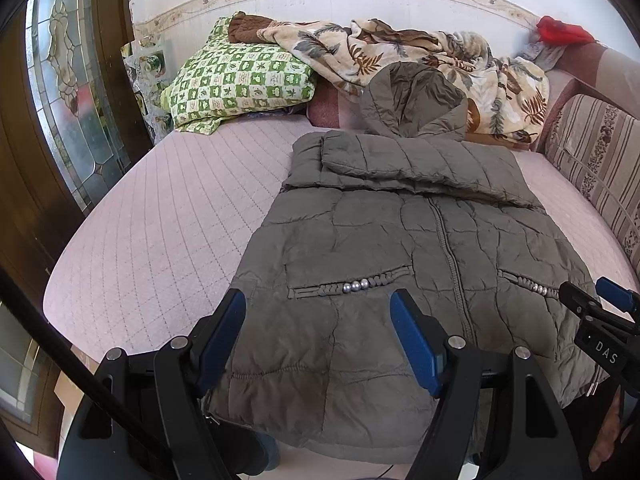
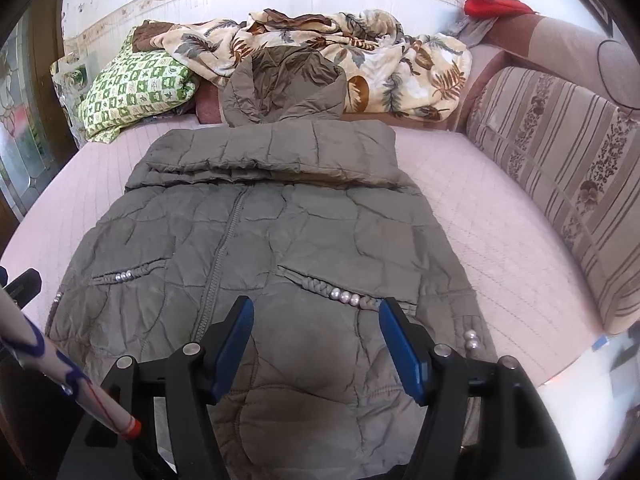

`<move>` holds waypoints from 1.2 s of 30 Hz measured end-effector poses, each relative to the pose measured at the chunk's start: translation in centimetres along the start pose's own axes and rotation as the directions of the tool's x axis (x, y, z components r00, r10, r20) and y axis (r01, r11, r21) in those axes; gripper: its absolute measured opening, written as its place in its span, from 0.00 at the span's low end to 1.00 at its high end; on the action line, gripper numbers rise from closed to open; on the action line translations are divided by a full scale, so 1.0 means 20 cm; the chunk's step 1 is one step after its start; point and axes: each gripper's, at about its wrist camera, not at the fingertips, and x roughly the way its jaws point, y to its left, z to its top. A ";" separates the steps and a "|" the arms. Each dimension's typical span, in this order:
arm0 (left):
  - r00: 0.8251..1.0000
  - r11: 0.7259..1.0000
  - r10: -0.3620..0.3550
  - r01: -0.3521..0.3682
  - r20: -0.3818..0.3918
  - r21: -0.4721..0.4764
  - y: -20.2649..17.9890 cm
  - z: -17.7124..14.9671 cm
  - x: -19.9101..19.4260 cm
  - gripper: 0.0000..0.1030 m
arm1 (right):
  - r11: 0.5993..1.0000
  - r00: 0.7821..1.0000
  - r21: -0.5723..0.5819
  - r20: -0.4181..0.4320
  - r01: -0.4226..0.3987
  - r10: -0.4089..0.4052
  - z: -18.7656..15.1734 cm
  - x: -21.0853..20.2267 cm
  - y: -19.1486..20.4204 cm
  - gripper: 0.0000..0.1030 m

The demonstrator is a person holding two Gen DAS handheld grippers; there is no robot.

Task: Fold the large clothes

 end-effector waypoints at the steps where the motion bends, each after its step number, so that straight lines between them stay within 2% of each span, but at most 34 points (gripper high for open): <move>1: 1.000 1.000 0.000 0.000 0.000 0.003 0.00 0.00 0.00 0.72 | 1.000 1.000 -0.002 0.001 0.006 -0.006 0.00 0.00 0.00 0.68; 11: 1.000 1.000 0.001 -0.001 -0.005 0.017 -0.02 -0.02 -0.01 0.72 | 0.995 0.996 -0.033 0.010 0.089 -0.089 -0.02 -0.01 0.00 0.69; 36: 0.999 0.999 0.006 -0.005 -0.040 0.045 -0.07 -0.03 0.06 0.72 | 0.992 0.992 -0.046 -0.035 0.116 -0.118 -0.03 0.08 -0.03 0.70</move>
